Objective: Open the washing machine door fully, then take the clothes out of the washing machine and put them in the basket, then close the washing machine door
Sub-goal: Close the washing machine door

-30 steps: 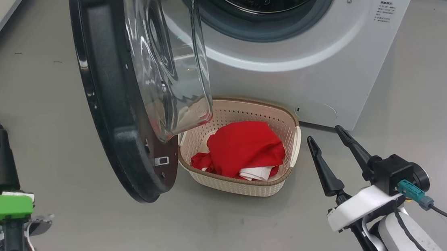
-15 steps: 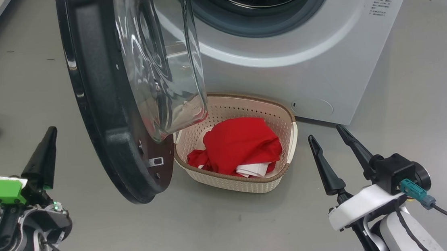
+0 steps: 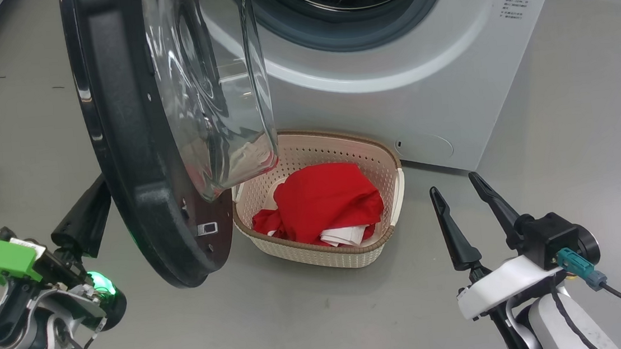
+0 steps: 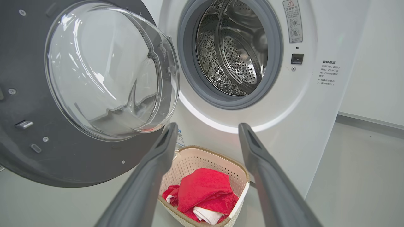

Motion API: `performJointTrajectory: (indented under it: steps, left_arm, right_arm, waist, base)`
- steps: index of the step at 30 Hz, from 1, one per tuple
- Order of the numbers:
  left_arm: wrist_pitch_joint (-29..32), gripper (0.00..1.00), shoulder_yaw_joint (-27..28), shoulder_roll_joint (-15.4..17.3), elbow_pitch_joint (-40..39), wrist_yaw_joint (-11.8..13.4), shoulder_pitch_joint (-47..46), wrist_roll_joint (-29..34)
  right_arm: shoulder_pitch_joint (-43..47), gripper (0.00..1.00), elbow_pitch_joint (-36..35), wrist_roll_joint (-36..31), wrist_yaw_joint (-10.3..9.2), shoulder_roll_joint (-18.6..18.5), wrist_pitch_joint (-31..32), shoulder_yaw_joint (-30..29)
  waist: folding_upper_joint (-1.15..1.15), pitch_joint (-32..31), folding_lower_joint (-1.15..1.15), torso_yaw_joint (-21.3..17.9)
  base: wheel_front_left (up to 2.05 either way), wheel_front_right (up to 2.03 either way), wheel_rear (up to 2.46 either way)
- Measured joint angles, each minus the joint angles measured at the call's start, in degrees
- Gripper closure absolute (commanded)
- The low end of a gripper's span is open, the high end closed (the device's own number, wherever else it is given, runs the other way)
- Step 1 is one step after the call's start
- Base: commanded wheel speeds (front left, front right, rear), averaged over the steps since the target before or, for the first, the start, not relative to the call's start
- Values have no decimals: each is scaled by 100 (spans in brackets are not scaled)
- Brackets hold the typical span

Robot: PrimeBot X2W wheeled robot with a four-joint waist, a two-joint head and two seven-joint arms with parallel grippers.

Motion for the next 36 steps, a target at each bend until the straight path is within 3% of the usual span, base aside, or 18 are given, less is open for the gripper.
performJointTrajectory:
  steps: [20,36]
  left_arm:
    - [285,100,-385,4,-335,56,204,-333]
    - [57,100,-660,2,-506,99,199,-367]
  right_arm:
    - [-100,0,1,9,0,1,0,108]
    - [-237,0,-60,58,-5,1,0,192]
  waist:
    - [0,88,0,-382]
    - [0,269,0,-1065]
  base:
    - [0,0,0]
    - [0,0,0]
